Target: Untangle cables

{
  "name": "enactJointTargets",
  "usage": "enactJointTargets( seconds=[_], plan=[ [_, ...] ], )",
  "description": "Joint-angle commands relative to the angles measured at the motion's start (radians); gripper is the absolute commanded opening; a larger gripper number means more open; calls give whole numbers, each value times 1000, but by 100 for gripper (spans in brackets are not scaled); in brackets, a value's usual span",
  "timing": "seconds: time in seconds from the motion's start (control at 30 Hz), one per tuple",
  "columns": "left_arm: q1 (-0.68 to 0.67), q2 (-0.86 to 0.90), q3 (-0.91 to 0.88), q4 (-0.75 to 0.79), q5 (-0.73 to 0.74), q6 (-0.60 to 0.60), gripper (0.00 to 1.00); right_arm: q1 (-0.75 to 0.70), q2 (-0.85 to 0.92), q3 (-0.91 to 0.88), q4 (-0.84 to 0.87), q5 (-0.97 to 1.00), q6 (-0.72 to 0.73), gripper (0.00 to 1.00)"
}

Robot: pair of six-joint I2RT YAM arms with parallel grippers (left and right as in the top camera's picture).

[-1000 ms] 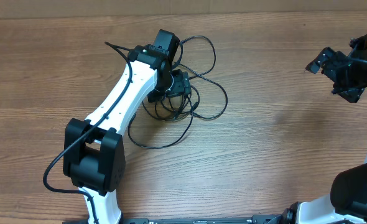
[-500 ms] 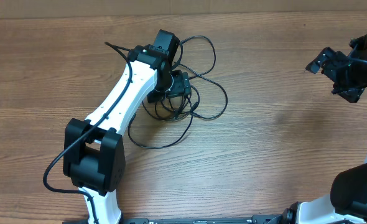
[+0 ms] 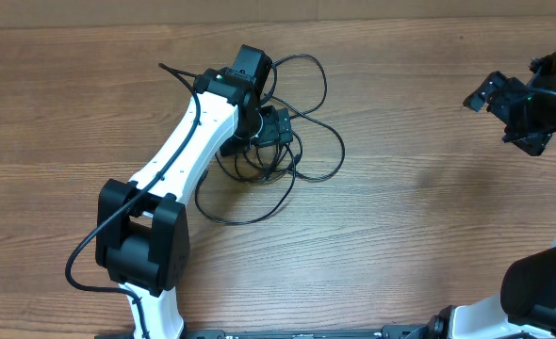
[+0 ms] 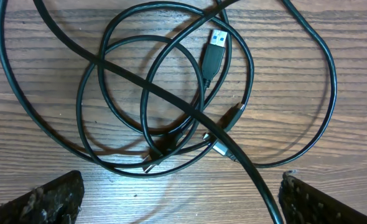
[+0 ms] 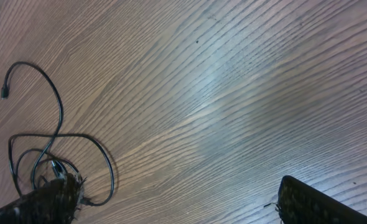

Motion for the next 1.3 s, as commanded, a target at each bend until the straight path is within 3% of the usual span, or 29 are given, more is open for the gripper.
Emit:
enactJointTargets(
  seconds=[0.0, 0.6, 0.93, 1.07, 1.27],
  plan=[
    [-3, -5, -9, 3, -7, -9, 100, 1, 2, 2, 2, -1, -6, 100],
    [-3, -5, -9, 63, -6, -16, 100, 1, 2, 2, 2, -1, -6, 100],
    [-5, -5, -10, 93, -14, -198, 85, 1, 2, 2, 2, -1, -6, 100],
    [-23, -5, -11, 87, -27, -280, 85, 1, 2, 2, 2, -1, -6, 100],
    [-55, -5, -11, 88, -170, -433, 85, 1, 2, 2, 2, -1, -6, 100]
  ],
)
